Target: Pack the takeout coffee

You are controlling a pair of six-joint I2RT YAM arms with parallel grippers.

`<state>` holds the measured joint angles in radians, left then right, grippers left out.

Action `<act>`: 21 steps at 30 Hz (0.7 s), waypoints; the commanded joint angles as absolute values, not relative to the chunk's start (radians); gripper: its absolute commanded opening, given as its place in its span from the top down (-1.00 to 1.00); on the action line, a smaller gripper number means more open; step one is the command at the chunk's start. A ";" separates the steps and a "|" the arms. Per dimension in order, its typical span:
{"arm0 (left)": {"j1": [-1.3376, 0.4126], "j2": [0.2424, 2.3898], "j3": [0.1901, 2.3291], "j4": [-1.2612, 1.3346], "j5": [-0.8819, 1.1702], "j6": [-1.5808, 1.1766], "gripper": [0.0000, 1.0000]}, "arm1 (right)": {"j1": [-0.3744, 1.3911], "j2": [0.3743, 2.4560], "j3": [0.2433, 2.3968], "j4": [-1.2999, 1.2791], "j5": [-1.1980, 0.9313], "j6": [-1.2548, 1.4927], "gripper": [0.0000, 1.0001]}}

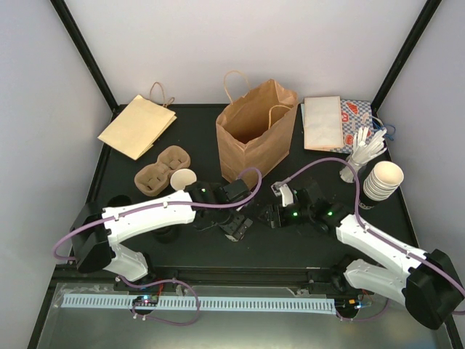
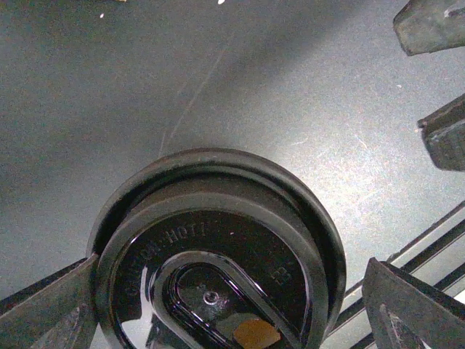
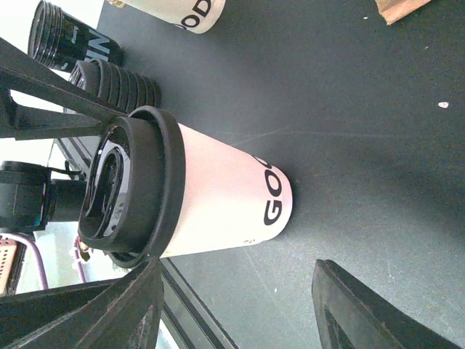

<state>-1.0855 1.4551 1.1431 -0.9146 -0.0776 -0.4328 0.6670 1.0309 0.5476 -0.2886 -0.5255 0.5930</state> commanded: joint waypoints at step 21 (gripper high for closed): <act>-0.912 1.045 1.019 -0.849 0.019 -0.561 -0.78 | 0.813 1.107 0.829 -0.604 -0.264 0.320 -0.68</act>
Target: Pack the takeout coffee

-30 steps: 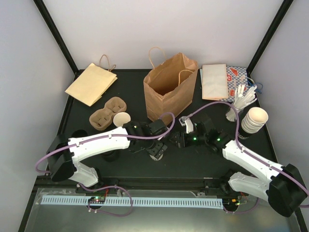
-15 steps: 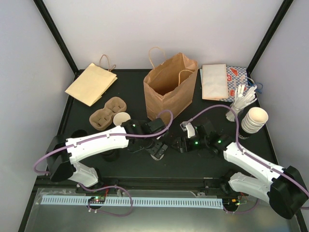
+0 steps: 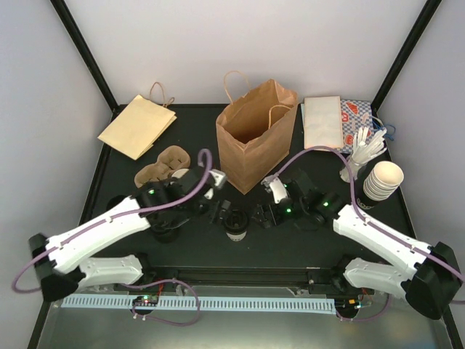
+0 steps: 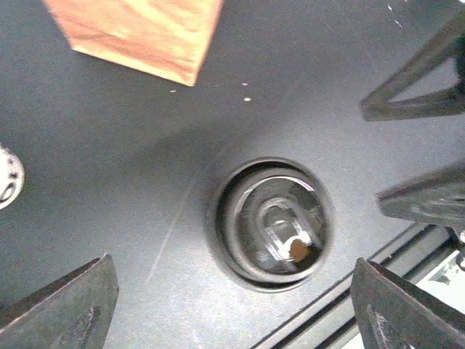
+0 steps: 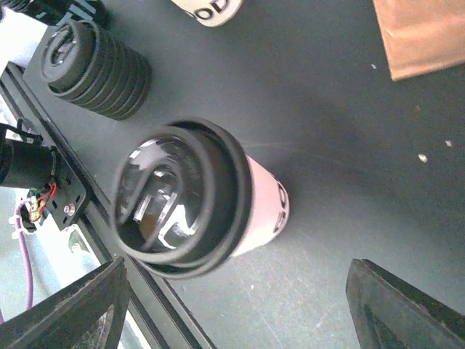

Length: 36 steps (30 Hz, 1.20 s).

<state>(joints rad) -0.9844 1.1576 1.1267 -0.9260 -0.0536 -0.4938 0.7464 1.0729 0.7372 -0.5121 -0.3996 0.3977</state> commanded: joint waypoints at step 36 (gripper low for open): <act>-0.656 0.959 0.575 -0.450 0.486 -0.639 0.18 | 1.143 1.522 1.206 -0.802 0.044 0.115 -0.71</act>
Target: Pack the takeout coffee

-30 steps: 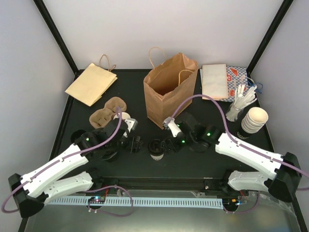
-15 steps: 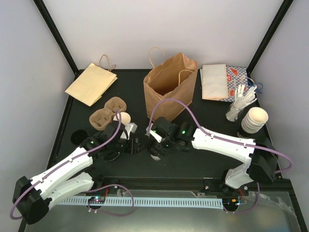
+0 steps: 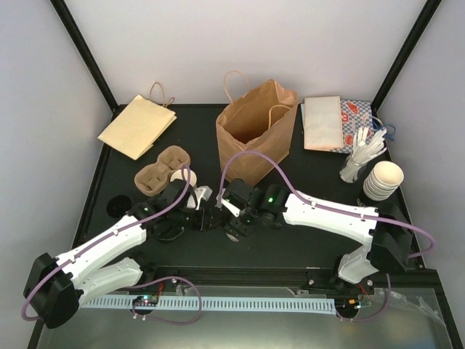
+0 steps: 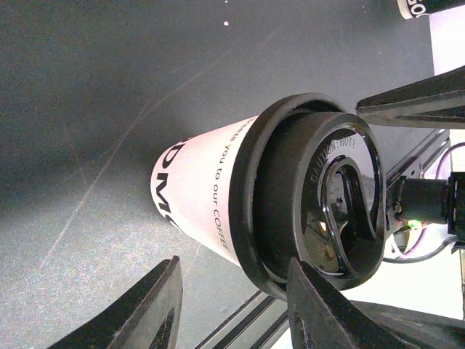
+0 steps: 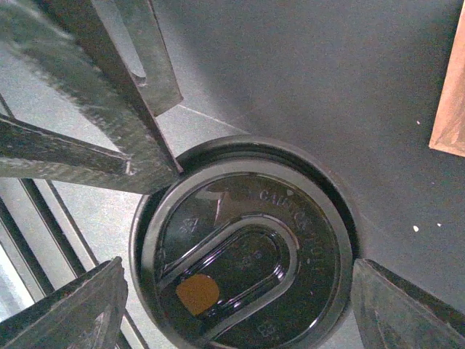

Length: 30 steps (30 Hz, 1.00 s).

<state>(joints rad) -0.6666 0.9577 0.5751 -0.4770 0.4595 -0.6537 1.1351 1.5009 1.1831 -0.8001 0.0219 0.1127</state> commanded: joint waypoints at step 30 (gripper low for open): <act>-0.654 1.007 0.538 -0.406 0.492 -0.645 0.32 | 1.143 1.542 1.182 -0.803 0.078 0.140 -0.48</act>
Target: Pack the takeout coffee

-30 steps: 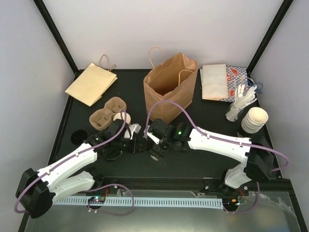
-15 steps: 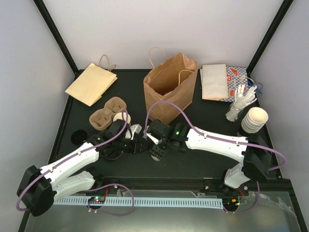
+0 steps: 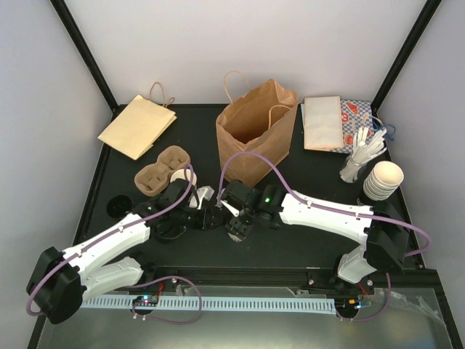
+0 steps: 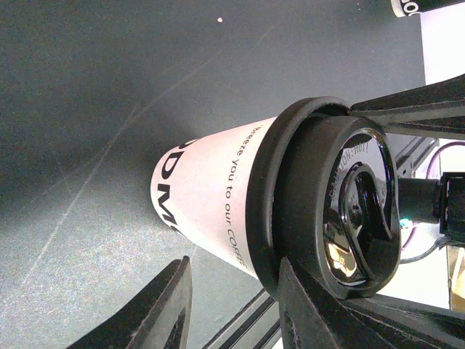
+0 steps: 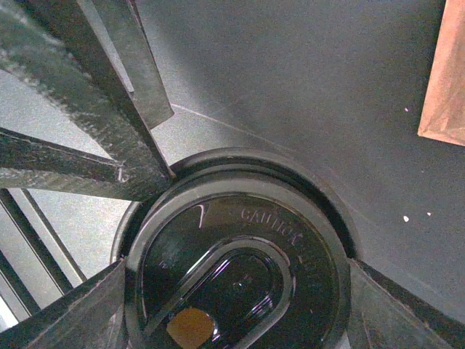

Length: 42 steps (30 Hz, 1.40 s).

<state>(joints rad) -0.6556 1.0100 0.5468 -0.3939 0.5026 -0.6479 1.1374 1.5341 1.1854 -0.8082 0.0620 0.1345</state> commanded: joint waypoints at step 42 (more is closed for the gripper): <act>-0.582 0.859 1.088 -0.816 0.055 -0.421 -0.83 | 1.111 1.300 1.133 -0.856 0.226 0.255 -0.39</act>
